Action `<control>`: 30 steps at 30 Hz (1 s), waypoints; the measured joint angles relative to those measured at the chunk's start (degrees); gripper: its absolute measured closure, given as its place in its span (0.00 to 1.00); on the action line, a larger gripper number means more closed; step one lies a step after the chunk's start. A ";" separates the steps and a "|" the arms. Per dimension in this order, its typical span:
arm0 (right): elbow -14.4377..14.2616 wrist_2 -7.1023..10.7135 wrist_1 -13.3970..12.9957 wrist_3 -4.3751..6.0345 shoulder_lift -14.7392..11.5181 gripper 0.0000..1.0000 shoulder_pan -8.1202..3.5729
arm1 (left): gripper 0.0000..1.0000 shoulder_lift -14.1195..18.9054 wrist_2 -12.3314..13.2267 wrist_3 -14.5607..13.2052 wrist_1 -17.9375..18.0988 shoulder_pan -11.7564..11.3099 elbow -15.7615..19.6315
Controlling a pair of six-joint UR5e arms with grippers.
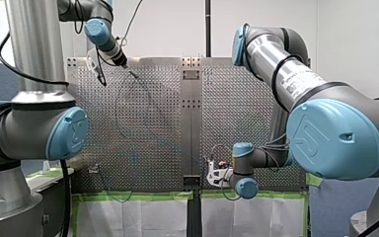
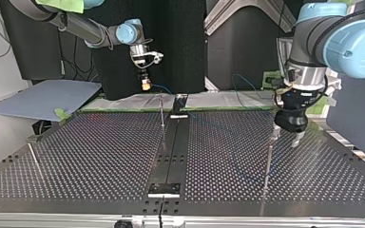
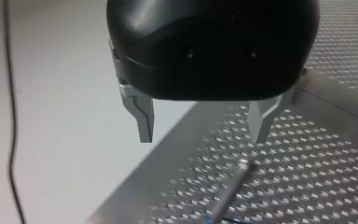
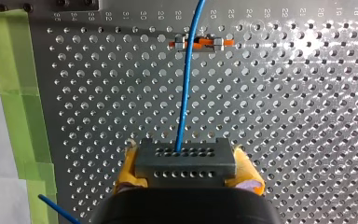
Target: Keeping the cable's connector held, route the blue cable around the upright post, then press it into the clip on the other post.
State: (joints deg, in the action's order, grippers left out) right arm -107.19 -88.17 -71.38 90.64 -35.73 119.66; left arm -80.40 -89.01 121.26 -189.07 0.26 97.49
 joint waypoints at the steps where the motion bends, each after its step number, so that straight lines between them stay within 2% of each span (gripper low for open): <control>1: 0.00 0.00 -0.01 0.00 0.00 1.00 0.00 | 0.00 -0.08 -0.28 -0.39 -0.38 0.19 -0.01; 8: 0.00 0.00 -0.08 0.01 -0.01 1.00 0.01 | 0.00 -0.52 -1.90 -3.61 -3.62 1.33 0.01; 15: 0.00 0.07 -0.21 0.08 0.00 1.00 0.02 | 0.00 -2.32 -1.34 -6.82 -6.46 2.42 -1.70; 22: 0.14 0.88 -0.27 0.08 0.00 1.00 0.02 | 0.00 -2.84 0.28 -10.15 -6.68 2.70 -4.63; 30: 0.17 0.96 -0.17 0.08 0.00 1.00 0.03 | 0.00 -3.02 -0.20 -14.17 -6.76 2.72 -6.21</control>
State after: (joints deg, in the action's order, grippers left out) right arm -107.02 -87.20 -71.55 90.72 -35.73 119.69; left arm -83.42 -89.21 107.09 -195.84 2.98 91.28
